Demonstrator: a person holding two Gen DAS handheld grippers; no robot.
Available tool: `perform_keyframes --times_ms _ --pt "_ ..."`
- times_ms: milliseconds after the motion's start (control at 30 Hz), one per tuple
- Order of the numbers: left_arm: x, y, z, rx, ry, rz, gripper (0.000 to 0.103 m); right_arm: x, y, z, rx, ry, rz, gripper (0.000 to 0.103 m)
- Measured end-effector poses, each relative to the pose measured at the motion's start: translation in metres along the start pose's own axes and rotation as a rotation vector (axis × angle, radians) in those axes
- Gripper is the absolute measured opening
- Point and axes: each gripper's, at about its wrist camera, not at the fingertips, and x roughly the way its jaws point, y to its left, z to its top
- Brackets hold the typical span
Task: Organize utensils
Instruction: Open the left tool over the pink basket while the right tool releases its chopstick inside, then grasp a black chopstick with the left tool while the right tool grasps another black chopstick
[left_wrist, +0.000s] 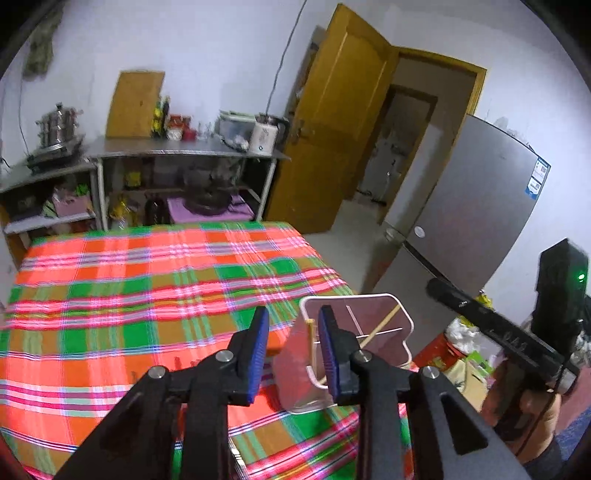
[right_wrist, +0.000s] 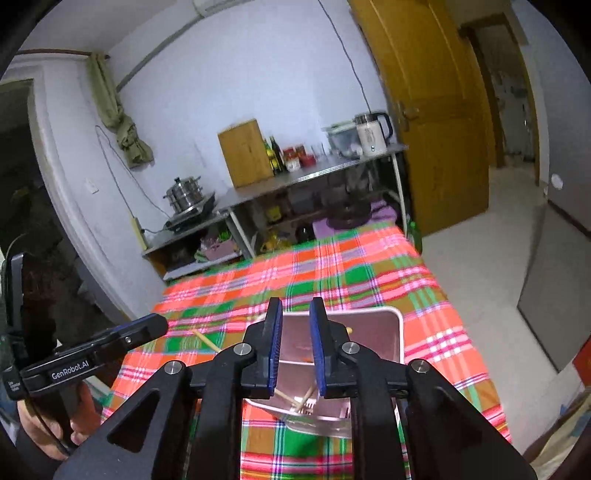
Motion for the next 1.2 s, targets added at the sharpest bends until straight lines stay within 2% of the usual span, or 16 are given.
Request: perform_keyframes --times_ms 167,533,867,1200 --pt "-0.023 0.022 -0.018 -0.015 -0.032 0.051 0.029 -0.012 0.020 -0.011 -0.039 -0.009 0.038 0.016" --pt "-0.038 0.083 -0.089 -0.133 0.015 0.160 0.029 0.013 0.060 -0.077 -0.102 0.134 0.131 0.016" --pt "-0.009 0.125 -0.147 -0.192 0.157 0.260 0.026 0.052 0.074 -0.120 -0.111 0.270 0.162 0.016" --pt "0.027 0.147 -0.154 -0.195 0.226 0.280 0.026 0.091 0.081 -0.147 -0.119 0.366 0.134 0.015"
